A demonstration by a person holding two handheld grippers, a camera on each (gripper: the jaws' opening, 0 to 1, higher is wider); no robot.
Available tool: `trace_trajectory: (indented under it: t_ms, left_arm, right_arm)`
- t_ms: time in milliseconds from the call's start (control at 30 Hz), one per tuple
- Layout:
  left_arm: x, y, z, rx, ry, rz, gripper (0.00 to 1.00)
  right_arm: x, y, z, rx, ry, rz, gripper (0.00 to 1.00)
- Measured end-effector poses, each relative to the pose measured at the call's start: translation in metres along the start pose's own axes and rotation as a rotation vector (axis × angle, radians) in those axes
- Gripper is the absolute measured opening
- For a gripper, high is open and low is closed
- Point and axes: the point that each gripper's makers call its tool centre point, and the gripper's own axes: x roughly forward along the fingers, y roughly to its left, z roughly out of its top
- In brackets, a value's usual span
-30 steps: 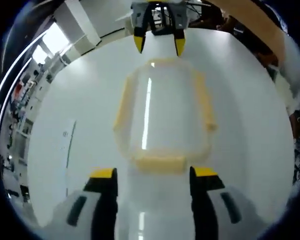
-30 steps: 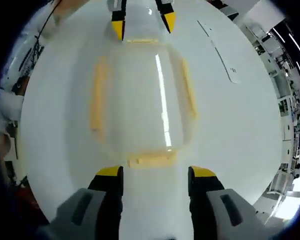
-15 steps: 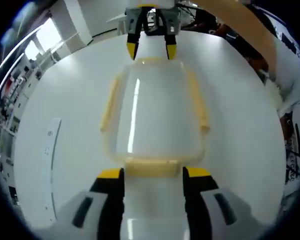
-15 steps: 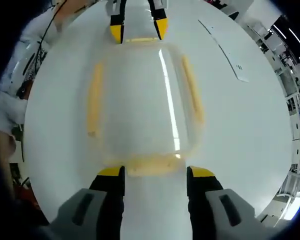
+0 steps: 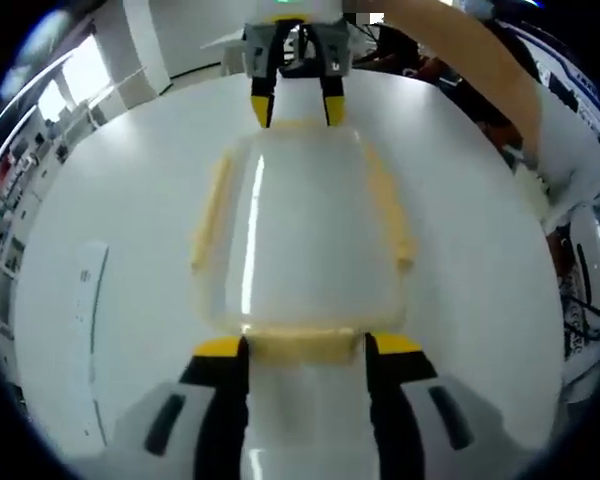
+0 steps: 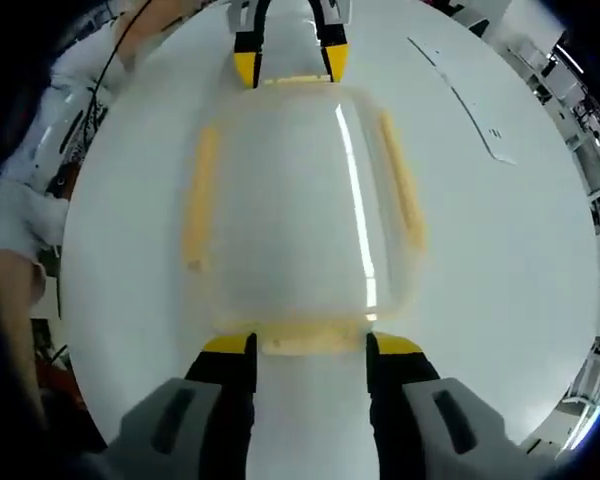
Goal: Snap each plastic latch of the storage box into its locked position after aligning the lid with the box until every specified latch is closed and the lid sits flush.
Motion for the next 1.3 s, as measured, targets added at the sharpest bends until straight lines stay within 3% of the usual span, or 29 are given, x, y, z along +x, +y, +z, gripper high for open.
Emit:
trace_trajectory:
  t_ms: [200, 733, 1000, 1300]
  left_arm:
    - [0.000, 0.001, 0.000, 0.012, 0.007, -0.004, 0.40]
    - [-0.001, -0.001, -0.002, -0.022, 0.008, 0.008, 0.39]
    - [-0.002, -0.002, -0.002, -0.005, 0.008, -0.001, 0.39]
    - [-0.004, -0.011, -0.004, 0.017, 0.093, -0.025, 0.39]
  right_arm:
    - [-0.001, -0.001, 0.000, -0.022, -0.010, 0.010, 0.43]
    - [-0.001, 0.005, 0.002, -0.004, 0.039, 0.006, 0.40]
    - [-0.002, 0.011, 0.002, 0.011, 0.024, 0.004, 0.40]
    - [-0.003, 0.023, 0.005, 0.020, 0.037, 0.019, 0.40]
